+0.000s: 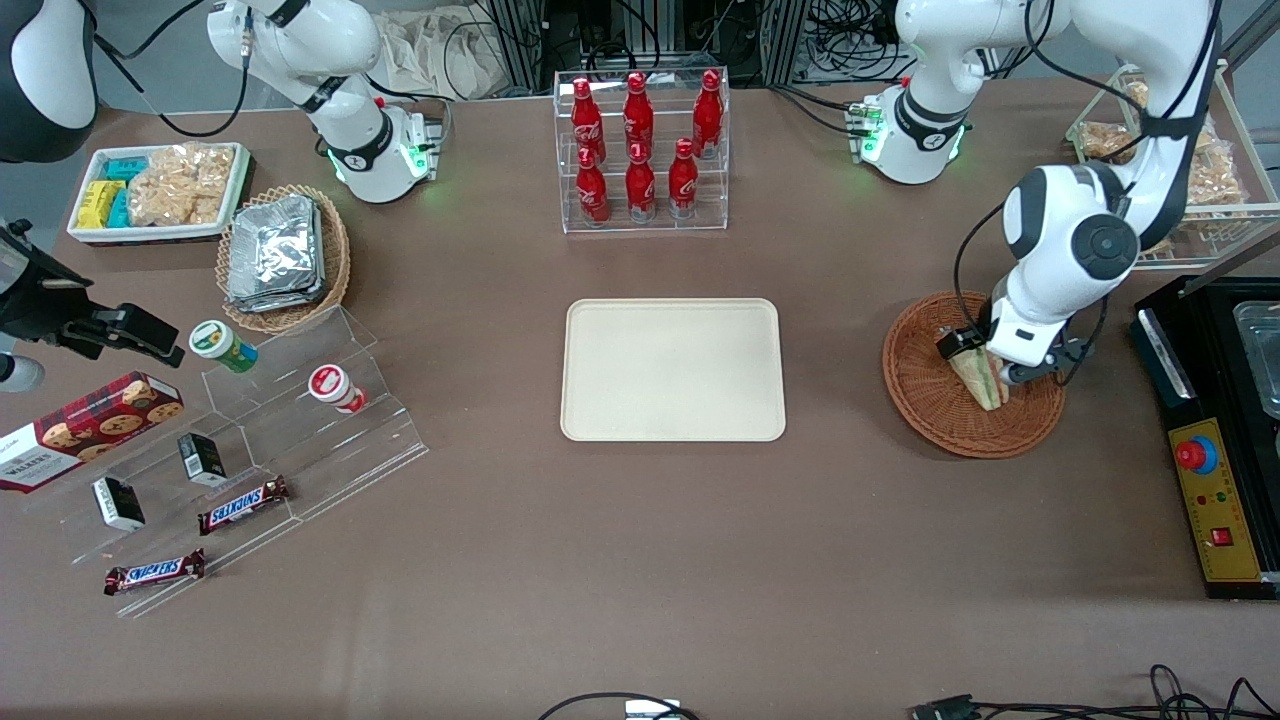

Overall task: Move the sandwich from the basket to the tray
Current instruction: 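Close the left gripper on the sandwich and lift it from the basket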

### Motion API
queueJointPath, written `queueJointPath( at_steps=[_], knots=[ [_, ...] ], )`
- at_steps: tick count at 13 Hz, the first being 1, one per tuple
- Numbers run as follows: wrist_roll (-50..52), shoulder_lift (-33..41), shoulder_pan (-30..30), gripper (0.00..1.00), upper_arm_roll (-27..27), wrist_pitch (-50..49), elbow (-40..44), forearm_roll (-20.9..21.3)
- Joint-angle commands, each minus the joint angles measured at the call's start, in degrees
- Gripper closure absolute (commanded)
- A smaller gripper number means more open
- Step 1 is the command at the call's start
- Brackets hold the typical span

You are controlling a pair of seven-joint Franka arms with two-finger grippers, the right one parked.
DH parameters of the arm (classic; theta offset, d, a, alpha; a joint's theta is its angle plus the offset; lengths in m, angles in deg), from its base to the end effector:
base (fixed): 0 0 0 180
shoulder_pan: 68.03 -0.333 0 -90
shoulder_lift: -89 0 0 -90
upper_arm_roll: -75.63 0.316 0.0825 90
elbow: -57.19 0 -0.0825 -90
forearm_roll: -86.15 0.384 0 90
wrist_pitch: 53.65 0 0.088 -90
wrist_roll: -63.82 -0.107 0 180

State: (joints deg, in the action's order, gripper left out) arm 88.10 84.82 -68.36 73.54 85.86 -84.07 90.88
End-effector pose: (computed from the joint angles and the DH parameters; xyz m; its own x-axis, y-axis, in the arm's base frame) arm 0.4674 -0.0143 0.2572 0.9430 0.3237 -0.0772 0.3174 -0.9446 -0.0832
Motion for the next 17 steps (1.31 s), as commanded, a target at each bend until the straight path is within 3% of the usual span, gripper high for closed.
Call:
queueJointPath(
  at_steps=[1, 4, 5, 6, 7, 11, 17],
  knots=[
    [1.0, -0.6, 0.0, 0.0, 0.2, 1.9, -0.7, 2.6],
    [1.0, -1.1, -0.1, 0.01, 0.2, 2.2, -0.6, 2.7],
    [1.0, -1.1, -0.1, 0.14, 0.2, 2.2, -0.7, 2.7],
    [0.3, -1.0, -0.2, 0.79, 0.2, 2.2, -0.7, 3.0],
    [0.3, -1.1, -0.3, 1.0, 0.3, 2.2, -0.7, 3.0],
    [0.1, -0.8, -0.2, 1.0, 0.9, 1.3, -0.3, 3.0],
    [-6.4, 8.3, -0.2, 1.0, 1.1, -13.4, 3.0, 3.0]
  ],
)
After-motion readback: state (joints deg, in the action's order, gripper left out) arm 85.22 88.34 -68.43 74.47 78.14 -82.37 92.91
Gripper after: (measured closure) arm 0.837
